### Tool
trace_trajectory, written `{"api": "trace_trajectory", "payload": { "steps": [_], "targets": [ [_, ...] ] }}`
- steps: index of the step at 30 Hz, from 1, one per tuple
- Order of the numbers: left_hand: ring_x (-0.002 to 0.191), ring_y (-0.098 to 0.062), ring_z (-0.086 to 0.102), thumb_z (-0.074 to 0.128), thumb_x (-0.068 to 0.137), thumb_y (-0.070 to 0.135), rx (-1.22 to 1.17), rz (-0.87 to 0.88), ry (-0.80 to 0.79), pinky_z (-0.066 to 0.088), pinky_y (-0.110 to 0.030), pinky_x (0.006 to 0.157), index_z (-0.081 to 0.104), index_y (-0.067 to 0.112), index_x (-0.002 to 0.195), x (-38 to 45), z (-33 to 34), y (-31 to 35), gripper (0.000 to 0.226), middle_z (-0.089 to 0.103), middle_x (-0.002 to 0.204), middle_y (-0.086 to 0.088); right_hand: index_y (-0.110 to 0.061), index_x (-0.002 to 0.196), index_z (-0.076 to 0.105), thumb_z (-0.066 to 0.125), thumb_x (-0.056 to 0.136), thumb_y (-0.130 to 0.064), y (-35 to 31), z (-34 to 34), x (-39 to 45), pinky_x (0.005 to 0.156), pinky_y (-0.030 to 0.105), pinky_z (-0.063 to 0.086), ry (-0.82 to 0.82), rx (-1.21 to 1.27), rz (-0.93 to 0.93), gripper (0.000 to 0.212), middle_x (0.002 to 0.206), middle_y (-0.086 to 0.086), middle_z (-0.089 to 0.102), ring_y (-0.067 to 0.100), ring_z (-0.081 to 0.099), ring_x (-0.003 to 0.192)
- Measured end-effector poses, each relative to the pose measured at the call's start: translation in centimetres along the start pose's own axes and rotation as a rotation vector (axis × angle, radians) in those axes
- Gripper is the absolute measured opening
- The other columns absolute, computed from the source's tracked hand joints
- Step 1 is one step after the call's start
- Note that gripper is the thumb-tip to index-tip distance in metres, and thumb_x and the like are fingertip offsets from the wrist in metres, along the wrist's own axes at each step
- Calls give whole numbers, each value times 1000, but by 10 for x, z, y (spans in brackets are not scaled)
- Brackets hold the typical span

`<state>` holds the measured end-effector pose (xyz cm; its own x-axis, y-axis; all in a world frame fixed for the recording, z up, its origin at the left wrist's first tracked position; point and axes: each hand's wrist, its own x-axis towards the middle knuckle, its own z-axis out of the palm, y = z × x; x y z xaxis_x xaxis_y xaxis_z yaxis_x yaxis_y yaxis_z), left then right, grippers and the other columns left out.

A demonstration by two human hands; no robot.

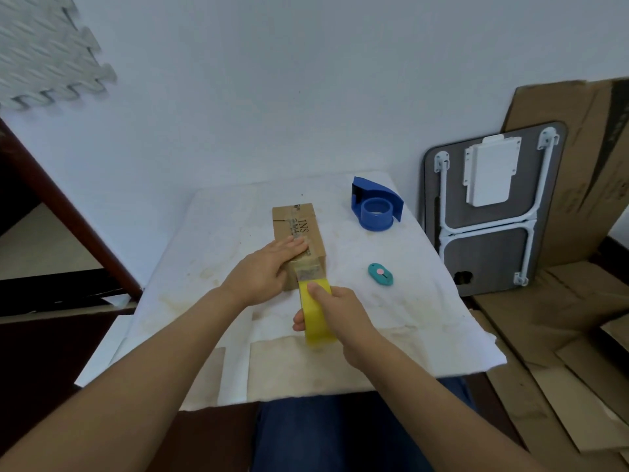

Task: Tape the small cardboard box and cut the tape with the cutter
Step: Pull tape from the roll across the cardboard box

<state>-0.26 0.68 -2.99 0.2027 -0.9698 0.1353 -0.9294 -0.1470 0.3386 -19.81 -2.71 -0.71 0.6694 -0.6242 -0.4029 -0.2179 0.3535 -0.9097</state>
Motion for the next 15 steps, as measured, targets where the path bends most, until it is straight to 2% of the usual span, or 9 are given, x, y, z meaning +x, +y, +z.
{"api": "trace_trajectory", "payload": {
  "steps": [4,6,8,11,15],
  "targets": [
    [142,-4,31,41,96,12,-155,-84,70,29,-30,116,51,33,139,3,0,3,49,42,150,17,-17,96,60,47,99,-34,-2,2,0,56,22,56,-22,2,34,22,73,10,76,19,73,60],
    [137,-1,37,44,100,31,-256,-155,143,22,-28,118,59,32,132,4,4,10,35,50,144,15,-19,96,59,47,99,-34,-1,3,0,56,21,55,-26,2,51,20,77,12,77,20,74,63],
    [129,8,40,49,97,45,-334,-228,222,16,-26,119,66,29,125,6,11,18,36,56,136,16,-18,103,58,45,98,-37,-1,2,0,59,21,55,-35,-12,60,23,84,15,77,22,75,69],
    [121,13,45,60,91,43,-354,-219,321,16,-33,120,72,26,115,8,19,19,32,64,128,16,-13,120,53,41,98,-44,2,2,4,62,22,57,-56,-45,88,39,89,17,77,25,75,76],
    [120,9,48,66,88,36,-279,-164,310,16,-32,119,72,26,114,10,20,9,29,67,125,10,-13,125,51,31,99,-51,5,1,10,82,32,59,-84,-26,103,51,91,18,77,32,75,86]
  ]
}}
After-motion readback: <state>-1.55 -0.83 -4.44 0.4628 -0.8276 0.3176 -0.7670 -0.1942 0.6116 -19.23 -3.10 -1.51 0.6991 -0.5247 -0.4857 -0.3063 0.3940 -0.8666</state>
